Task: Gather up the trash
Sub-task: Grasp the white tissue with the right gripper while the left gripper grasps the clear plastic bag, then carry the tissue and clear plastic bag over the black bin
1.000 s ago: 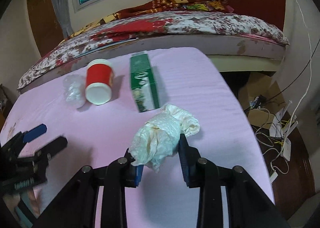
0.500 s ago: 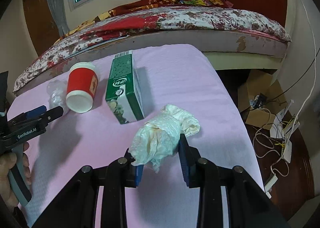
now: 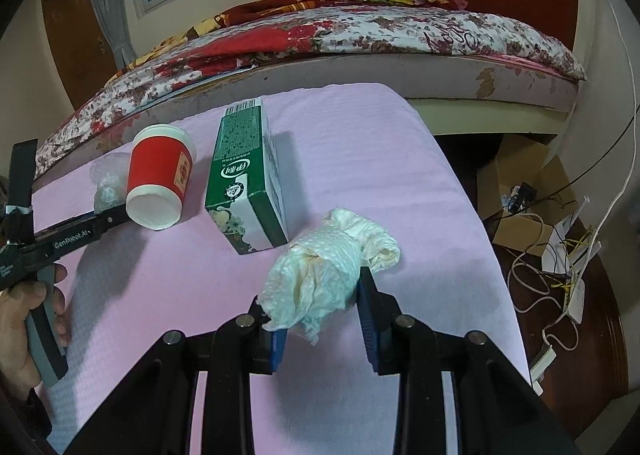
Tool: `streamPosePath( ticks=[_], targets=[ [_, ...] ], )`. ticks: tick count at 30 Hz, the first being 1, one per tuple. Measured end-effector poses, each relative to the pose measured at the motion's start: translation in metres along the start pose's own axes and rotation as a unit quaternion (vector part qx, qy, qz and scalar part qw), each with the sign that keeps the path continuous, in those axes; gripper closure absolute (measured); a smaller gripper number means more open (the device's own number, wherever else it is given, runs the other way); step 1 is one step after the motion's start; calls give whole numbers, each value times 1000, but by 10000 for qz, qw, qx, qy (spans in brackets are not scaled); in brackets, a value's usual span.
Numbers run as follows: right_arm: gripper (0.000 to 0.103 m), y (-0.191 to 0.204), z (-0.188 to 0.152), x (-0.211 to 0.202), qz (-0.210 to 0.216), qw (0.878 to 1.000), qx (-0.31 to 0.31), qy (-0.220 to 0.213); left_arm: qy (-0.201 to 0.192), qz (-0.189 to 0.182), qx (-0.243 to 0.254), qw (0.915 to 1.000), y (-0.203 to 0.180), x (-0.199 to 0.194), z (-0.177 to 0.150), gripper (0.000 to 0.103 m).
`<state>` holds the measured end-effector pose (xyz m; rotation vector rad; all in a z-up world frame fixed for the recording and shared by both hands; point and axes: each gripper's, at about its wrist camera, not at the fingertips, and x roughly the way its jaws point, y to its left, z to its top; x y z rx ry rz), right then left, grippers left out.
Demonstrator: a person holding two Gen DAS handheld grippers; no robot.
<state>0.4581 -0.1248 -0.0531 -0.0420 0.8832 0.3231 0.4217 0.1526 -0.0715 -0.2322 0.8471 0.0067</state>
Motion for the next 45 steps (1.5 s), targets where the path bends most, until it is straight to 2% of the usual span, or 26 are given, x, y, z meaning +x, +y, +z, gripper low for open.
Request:
streamPosePath(
  ticks=[5,13,20,26,38,45],
  targets=[
    [70,0,-6,-13,5,10000,-36,-67,-266,35,141,9995,5,-29,-18,65],
    [70,4,-29,-54,62,9994,-167,-288,-493,151,445,9977,-11,-81,-58,65],
    [70,12,-58,-109,136,9982,-250,-521,-611,-99,550,9966,-40,-122,-81,65],
    [70,13,-98,-164,185,9961,-373,-781,-704,-329,788,9939,-72,-154,-107,65],
    [69,-24,-174,-236,16,9953,-383,-885,-717,-661,1164,9884,-132,-185,-147,65],
    [69,-71,-208,-259,-255,9960,-114,-855,-706,-937,1674,9789,-185,-194,-170,65]
  ],
)
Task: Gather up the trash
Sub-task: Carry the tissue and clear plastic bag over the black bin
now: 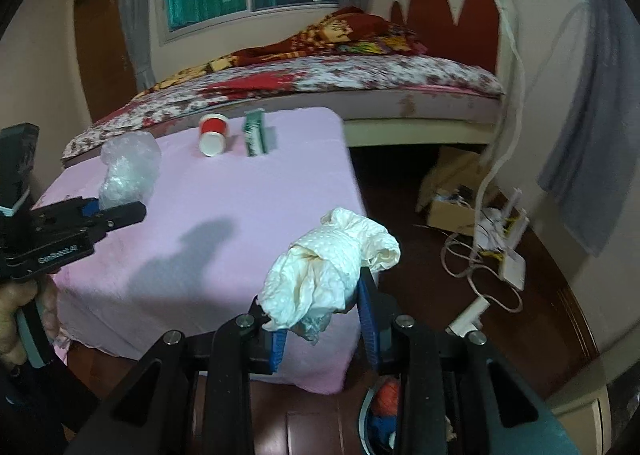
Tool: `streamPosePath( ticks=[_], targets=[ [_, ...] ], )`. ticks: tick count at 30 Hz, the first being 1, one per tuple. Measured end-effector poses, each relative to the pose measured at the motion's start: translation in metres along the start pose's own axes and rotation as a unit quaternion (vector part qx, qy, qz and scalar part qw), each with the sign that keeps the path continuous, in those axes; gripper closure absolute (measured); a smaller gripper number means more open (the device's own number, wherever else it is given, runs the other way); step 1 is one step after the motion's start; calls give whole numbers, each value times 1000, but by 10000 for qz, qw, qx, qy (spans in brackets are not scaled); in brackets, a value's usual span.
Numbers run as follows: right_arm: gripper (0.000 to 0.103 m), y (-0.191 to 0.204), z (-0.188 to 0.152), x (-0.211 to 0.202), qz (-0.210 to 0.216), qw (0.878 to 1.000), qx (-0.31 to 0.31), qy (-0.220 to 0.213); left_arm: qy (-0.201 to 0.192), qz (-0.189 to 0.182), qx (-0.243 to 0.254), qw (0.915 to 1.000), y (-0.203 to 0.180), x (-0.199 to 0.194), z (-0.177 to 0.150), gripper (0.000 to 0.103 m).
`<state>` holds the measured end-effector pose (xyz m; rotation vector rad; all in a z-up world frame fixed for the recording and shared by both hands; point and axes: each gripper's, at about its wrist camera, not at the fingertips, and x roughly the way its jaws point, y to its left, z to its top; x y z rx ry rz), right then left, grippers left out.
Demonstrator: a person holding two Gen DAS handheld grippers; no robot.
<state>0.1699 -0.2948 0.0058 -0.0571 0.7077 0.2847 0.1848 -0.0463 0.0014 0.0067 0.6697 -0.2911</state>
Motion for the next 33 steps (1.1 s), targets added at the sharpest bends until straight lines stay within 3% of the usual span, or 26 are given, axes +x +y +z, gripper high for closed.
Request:
streamPosePath(
  ticks=[19,33],
  targets=[
    [69,-97,-61,-33,-568,9942,897,145,471,-896,892,9909,-121,39,-17,65],
    [69,-131,-104,-12,-884,9910,721,706,1072,-1489,1404,9729,-179,80,-46,65]
  ],
)
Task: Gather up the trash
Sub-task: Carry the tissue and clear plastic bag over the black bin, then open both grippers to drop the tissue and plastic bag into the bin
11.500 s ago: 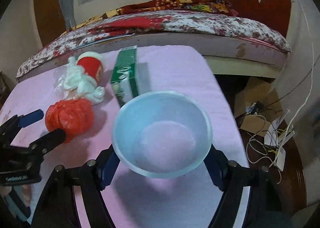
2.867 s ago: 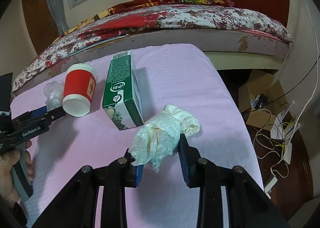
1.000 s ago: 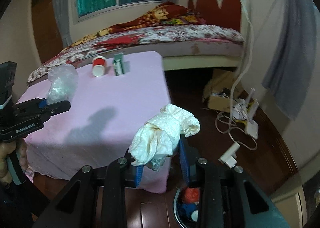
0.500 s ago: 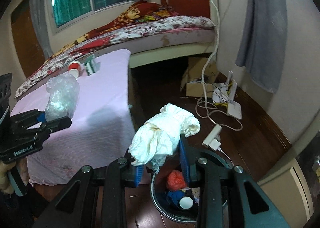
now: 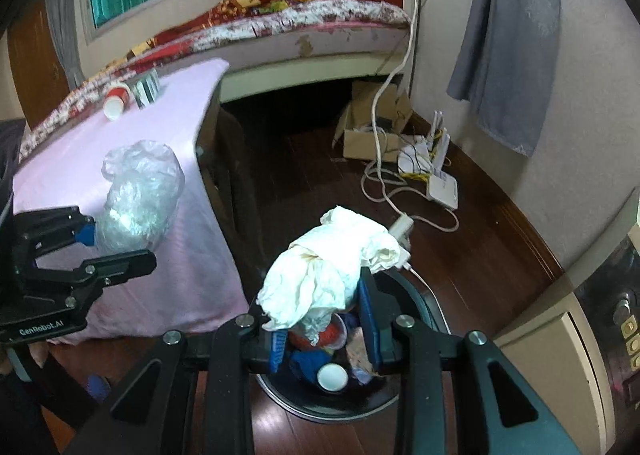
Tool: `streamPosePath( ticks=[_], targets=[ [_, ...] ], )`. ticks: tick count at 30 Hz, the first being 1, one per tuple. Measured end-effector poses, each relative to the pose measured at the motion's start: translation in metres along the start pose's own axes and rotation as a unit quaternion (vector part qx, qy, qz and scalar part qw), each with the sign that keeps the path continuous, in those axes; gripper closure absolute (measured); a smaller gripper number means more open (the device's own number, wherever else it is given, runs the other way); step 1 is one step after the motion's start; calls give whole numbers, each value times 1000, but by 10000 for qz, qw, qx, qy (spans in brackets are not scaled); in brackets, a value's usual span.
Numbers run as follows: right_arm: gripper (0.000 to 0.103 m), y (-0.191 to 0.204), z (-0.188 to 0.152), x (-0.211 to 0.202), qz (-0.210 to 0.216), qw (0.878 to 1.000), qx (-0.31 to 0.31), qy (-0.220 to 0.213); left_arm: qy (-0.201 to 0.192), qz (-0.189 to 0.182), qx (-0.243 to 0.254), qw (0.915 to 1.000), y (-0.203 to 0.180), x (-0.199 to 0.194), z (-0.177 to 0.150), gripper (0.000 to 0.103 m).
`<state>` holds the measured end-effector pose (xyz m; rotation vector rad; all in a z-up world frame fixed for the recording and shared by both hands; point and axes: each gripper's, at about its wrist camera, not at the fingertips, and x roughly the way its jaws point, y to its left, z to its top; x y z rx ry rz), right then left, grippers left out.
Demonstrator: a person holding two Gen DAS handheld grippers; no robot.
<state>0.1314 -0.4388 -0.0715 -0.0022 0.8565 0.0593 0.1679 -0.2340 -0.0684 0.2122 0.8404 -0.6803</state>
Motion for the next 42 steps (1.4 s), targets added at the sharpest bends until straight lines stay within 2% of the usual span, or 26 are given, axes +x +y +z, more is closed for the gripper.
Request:
streamPosePath(
  ticks=[7,18,26,42],
  targets=[
    [69,-14,-15,14,-28,9998,-10,213,264,-197,55,9994,-12,27,-8,65],
    [69,-33,-49,56,-70,9957,-53,918,838,-610,87,9946,-30,74,-22,65],
    [69,-36,-57,79,27,9936,-102,1123,1133,-707,116,9910,-27,91,-31,64],
    [69,-23,-71,100,119,9872,-521,1501,1555,-1012,78,9826,-25,119,-34,62]
  ],
)
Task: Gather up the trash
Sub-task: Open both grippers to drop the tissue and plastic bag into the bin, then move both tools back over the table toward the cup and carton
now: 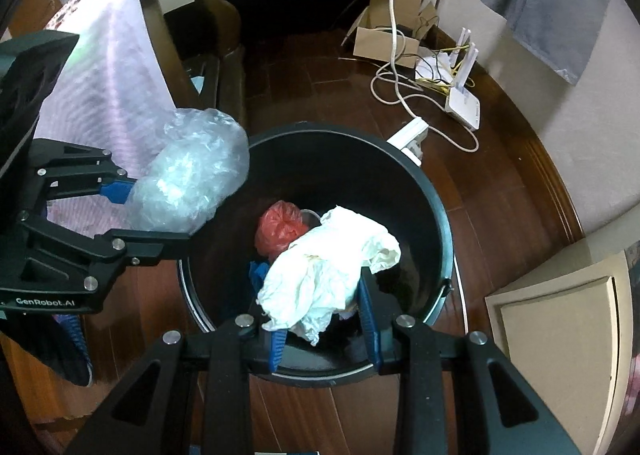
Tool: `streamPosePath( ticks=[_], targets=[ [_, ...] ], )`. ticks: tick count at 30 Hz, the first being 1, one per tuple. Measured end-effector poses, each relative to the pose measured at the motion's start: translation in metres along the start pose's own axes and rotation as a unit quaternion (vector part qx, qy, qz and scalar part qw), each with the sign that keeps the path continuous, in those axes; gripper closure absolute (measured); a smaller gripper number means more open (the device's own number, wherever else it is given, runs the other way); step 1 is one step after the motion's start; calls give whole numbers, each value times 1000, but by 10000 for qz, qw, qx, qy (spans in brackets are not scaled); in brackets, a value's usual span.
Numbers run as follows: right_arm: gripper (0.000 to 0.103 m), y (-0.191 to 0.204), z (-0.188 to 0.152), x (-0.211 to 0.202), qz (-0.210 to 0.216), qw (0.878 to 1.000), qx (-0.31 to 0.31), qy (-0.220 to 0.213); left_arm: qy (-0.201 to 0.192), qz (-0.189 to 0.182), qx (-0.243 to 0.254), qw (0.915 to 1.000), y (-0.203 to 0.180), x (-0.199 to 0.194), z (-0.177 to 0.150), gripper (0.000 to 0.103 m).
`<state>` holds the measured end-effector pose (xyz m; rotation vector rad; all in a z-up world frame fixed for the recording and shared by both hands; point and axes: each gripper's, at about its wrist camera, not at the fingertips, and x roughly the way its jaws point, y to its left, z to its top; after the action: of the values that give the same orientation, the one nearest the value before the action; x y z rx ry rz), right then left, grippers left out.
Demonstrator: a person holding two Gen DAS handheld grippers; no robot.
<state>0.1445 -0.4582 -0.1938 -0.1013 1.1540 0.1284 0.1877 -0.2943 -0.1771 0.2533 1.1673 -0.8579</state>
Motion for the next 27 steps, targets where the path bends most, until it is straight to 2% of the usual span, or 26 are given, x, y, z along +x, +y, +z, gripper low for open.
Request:
streamPosePath(
  ticks=[1,2,3,4,5,9,12,15,19,22,27],
  targets=[
    [68,0,0,2,15,10000,-13,24,20,-55,-15,10000,0,1,0,58],
    [65,1,0,4,80,10000,-41,32,35,-36,-35,10000,1,3,-1,40],
    [44,2,-1,7,3,9999,-88,58,54,111,-76,9999,2,3,-2,27],
    [26,1,-2,12,-303,9994,-88,144,37,300,-146,9994,4,3,-4,8],
    [6,0,-3,14,-501,9985,-79,183,-57,321,-195,9993,7,-1,-6,4],
    [4,-15,-8,17,-706,9970,79,323,-106,629,-379,9972,17,-10,-16,2],
    [0,-22,-8,14,-723,9966,243,311,-124,753,-578,9954,28,-16,-23,2],
    [0,-24,-6,8,-744,9965,322,217,-234,970,-664,9928,30,-25,-29,1],
    [0,-19,-2,-2,-712,9967,393,70,-433,1197,-763,9889,33,-44,-36,1],
    [0,-11,2,-15,-619,9971,441,-69,-504,1179,-878,9879,35,-57,-39,1],
    [0,10,10,-42,-508,9975,342,-348,-674,1348,-992,9836,35,-79,-43,1]
  ],
)
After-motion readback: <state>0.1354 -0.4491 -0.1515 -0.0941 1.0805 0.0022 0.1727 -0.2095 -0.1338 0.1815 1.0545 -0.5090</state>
